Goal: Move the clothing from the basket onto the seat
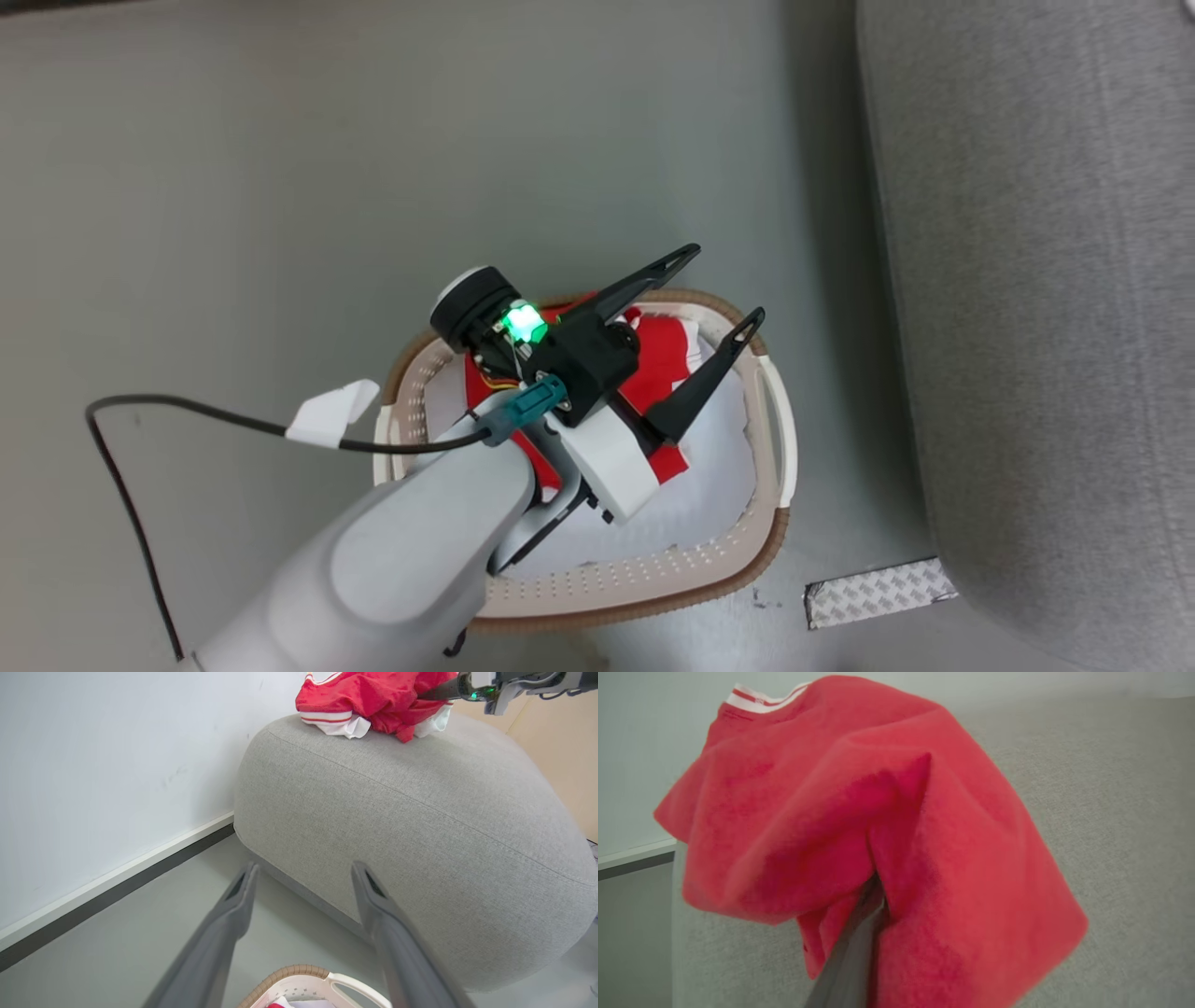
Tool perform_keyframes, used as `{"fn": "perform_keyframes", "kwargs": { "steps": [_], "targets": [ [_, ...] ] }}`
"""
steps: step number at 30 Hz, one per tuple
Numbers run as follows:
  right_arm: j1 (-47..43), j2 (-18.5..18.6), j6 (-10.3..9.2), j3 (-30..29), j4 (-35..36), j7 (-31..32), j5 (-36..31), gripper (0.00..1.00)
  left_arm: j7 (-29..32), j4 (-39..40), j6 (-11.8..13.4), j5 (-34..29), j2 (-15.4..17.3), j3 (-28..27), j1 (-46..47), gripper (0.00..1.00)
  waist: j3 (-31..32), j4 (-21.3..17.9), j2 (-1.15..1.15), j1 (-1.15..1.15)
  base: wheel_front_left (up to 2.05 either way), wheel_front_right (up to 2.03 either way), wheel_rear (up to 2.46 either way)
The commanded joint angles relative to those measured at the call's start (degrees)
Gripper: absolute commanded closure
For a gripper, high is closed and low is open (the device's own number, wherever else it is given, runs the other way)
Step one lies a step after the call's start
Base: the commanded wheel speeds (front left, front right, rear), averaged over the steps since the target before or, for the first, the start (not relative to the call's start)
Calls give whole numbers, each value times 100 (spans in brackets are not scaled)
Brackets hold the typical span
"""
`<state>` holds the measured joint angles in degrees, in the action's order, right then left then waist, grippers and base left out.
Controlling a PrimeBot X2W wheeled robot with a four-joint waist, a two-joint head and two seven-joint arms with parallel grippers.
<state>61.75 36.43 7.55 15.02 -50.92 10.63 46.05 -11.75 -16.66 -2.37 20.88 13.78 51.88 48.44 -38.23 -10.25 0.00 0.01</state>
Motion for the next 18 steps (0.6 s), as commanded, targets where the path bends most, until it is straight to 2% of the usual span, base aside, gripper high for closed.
{"fn": "perform_keyframes", "kwargs": {
  "steps": [1, 9, 18],
  "targets": [
    [-101, 25, -12, 65, -51, 69, 39, 0, -42, -32, 20, 43, 28, -8, -56, 0, 134, -69, 0, -1, 0, 0, 0],
    [-422, 173, -12, 796, 196, 661, 205, 0, -227, -270, 76, 300, -51, -110, -410, 0, 1060, -275, 0, -1, 0, 0, 0],
    [-949, 829, -12, 1385, 1508, 731, 394, 0, -332, -342, 232, 603, -6, -420, -1034, 0, 2346, -355, 0, -1, 0, 0, 0]
  ]
}}
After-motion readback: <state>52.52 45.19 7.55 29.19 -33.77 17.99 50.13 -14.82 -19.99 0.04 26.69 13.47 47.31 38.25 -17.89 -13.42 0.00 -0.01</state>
